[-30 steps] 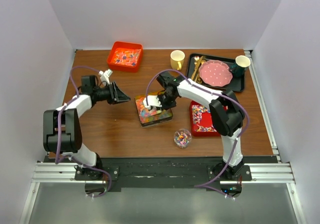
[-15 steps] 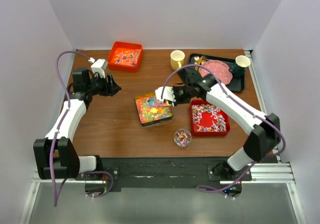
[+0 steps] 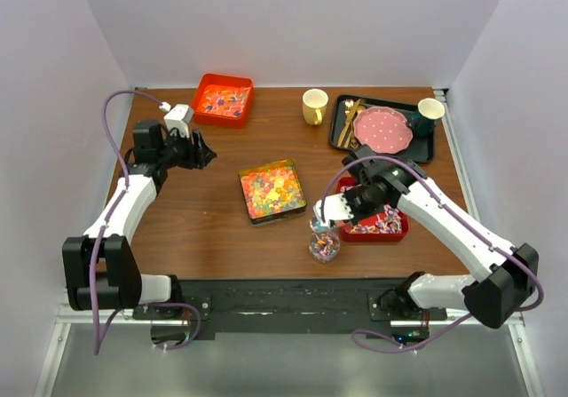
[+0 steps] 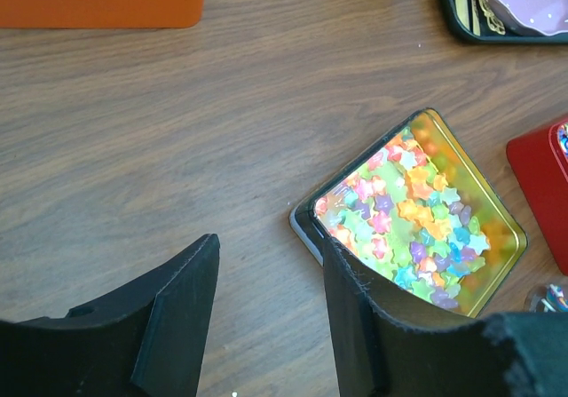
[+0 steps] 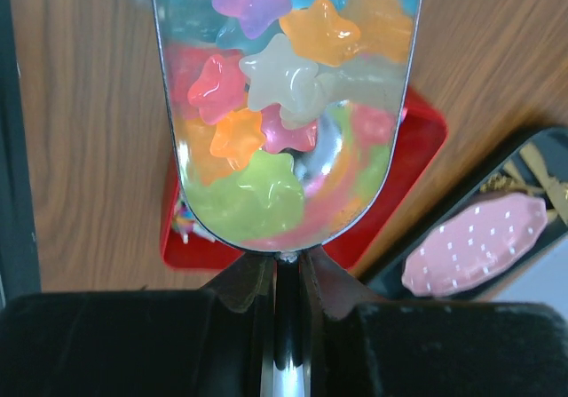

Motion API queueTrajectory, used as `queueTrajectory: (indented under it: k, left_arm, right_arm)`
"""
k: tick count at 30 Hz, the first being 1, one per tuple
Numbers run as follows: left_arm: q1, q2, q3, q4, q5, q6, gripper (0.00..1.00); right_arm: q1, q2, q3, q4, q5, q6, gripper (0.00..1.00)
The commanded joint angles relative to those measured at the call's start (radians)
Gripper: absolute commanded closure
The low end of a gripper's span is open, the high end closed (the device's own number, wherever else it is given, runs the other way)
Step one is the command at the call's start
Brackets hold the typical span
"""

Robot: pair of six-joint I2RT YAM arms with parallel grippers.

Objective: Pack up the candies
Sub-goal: Place the fake candies in the packing bottle.

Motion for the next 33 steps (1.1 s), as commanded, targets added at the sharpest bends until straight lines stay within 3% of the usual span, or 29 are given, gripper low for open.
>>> queueTrajectory:
  k: [1,11,19,33]
  left_arm:
    - [-0.006,0.006,-0.002,0.063,0.015,-0.016,0.46]
    - [-0.006,-0.027,-0.043,0.069,-0.013,-0.014,0.46]
    - [-0.006,-0.042,-0.075,0.081,-0.027,-0.036,0.47]
    - [-0.007,-0.062,-0.104,0.1,-0.014,-0.069,0.48]
  right_arm:
    - [0.001,-0.018,-0.02,-0.036,0.152,-0.096,1.0]
    - [0.048,-0.012,-0.084,-0.006,0.299,-0.153,1.0]
    - [0.16,0.045,-0.129,0.046,0.449,-0.081,1.0]
    - [0.228,0.081,-0.095,-0.001,0.609,-0.076,1.0]
